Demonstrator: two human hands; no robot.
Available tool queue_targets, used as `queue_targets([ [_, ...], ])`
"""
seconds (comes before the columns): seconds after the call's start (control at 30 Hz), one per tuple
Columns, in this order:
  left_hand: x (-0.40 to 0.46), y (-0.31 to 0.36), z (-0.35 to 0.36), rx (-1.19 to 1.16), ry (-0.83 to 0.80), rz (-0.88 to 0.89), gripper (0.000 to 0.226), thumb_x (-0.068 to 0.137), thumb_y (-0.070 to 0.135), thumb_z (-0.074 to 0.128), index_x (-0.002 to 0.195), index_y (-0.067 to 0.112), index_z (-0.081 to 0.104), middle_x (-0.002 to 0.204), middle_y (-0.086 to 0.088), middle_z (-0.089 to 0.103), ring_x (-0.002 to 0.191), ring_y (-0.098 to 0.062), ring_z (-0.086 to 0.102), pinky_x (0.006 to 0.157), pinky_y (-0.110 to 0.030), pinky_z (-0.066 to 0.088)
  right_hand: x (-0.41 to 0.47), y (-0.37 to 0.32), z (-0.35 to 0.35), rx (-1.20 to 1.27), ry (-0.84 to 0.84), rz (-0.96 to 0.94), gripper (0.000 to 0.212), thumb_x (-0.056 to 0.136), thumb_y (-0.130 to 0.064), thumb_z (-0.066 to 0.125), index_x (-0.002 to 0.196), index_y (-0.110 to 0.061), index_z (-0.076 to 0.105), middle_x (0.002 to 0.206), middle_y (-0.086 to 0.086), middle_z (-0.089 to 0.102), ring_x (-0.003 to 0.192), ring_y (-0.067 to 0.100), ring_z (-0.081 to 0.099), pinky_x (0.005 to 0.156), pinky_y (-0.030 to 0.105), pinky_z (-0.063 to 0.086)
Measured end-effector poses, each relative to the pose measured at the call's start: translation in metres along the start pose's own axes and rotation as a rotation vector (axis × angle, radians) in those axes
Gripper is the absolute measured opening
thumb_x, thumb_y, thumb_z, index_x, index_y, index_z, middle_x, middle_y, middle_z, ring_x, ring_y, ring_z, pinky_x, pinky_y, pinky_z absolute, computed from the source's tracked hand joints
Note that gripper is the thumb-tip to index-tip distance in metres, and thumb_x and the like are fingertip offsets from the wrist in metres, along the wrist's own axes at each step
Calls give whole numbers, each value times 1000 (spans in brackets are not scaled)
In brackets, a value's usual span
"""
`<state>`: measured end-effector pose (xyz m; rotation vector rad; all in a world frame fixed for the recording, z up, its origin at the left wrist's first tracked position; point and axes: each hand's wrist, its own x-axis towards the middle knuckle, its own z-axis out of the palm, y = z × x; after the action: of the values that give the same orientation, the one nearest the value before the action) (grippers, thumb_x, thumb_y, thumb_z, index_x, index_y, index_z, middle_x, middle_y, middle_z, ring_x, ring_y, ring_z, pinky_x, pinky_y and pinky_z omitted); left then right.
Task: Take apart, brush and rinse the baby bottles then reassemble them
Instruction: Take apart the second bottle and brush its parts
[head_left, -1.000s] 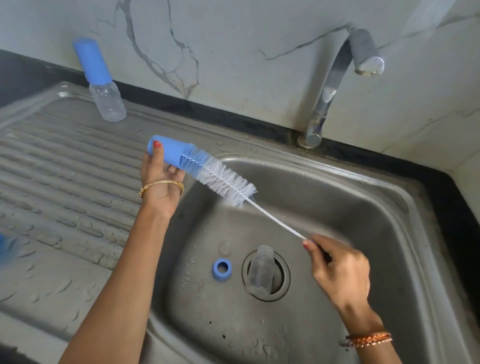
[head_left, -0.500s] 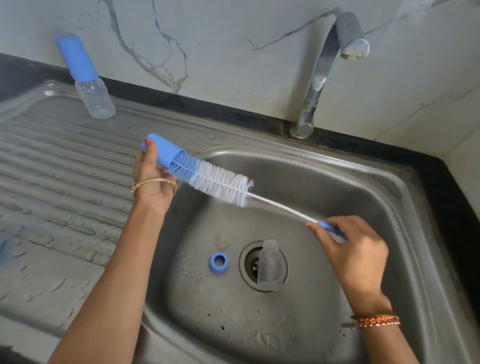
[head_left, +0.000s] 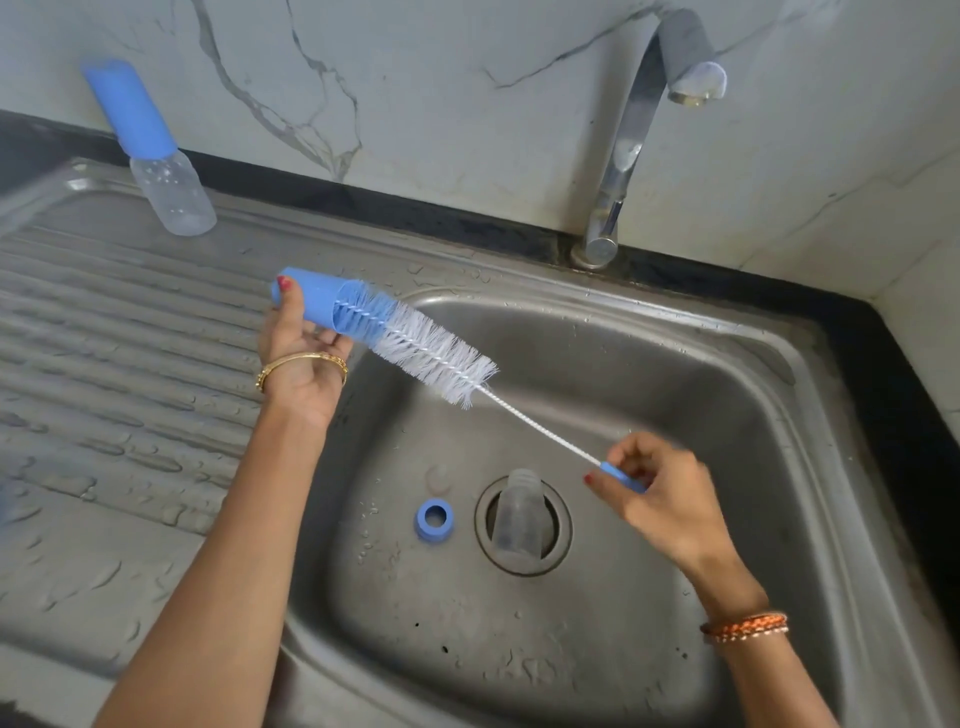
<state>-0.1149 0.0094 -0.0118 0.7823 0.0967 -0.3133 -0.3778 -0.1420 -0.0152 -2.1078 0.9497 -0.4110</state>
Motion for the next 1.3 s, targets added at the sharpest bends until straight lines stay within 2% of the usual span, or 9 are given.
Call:
queue_targets([
  [0.17,0,-2,1,31,40,10,21,94,32,51,97,12,55,82,-1,65,73,-11,67,77,-32,57,-7,-1,7,-392,451,-252,10,71,-22,79,68,-19,70,58,0,66,53,25,64,53,24,41],
  [0.33,7,8,-8,27,-9,19,26,94,37,50,94,12,56,76,0,65,71,-13,63,72,-33,55,-4,-11,1,291,-322,7,42,96,-22,50,57,-16,63,39,0,34,33,5,26,39,16,23],
  [0.4,4,9,-6,-18,-16,13,29,96,37,45,94,11,56,74,-1,68,70,-12,68,69,-32,58,-3,-8,4,379,-361,49,45,94,-36,47,59,-13,62,40,0,34,32,3,25,39,14,22],
  [0.5,3,5,-3,-6,30,27,30,95,35,48,106,7,52,87,-5,62,74,-15,66,65,-31,58,-1,1,9,157,-195,-17,54,60,-74,63,68,-21,62,45,-7,49,40,5,37,47,21,31],
  [0.63,9,1,-3,30,171,31,24,92,36,55,88,12,53,55,3,42,45,-7,42,54,-23,51,-4,1,9,-341,270,-266,18,72,-43,73,71,-30,61,73,-13,60,59,8,61,48,16,35],
  [0.8,3,-2,3,37,199,43,25,93,34,55,75,17,49,43,7,32,35,-4,30,47,-19,48,-4,4,8,-392,630,-476,31,80,-42,60,71,-14,71,64,1,66,53,22,63,45,24,45],
  [1.03,2,-3,5,27,113,126,15,93,27,55,88,13,55,64,3,62,63,-11,62,67,-27,57,-4,-15,-5,339,-398,418,47,89,-42,56,52,-13,60,39,-5,29,34,7,20,35,14,15],
  [1.17,0,-3,5,66,87,131,11,93,25,55,88,16,55,72,1,59,69,-13,59,71,-30,54,-3,-9,-7,308,-142,166,17,78,-25,73,66,-16,64,48,-4,51,43,9,40,41,14,29],
  [1.3,-4,-2,7,73,117,136,9,93,25,55,91,16,55,87,-3,63,81,-16,65,80,-35,56,-3,0,4,-304,391,-204,12,74,-27,77,70,-18,70,69,-1,66,58,16,58,55,22,41],
])
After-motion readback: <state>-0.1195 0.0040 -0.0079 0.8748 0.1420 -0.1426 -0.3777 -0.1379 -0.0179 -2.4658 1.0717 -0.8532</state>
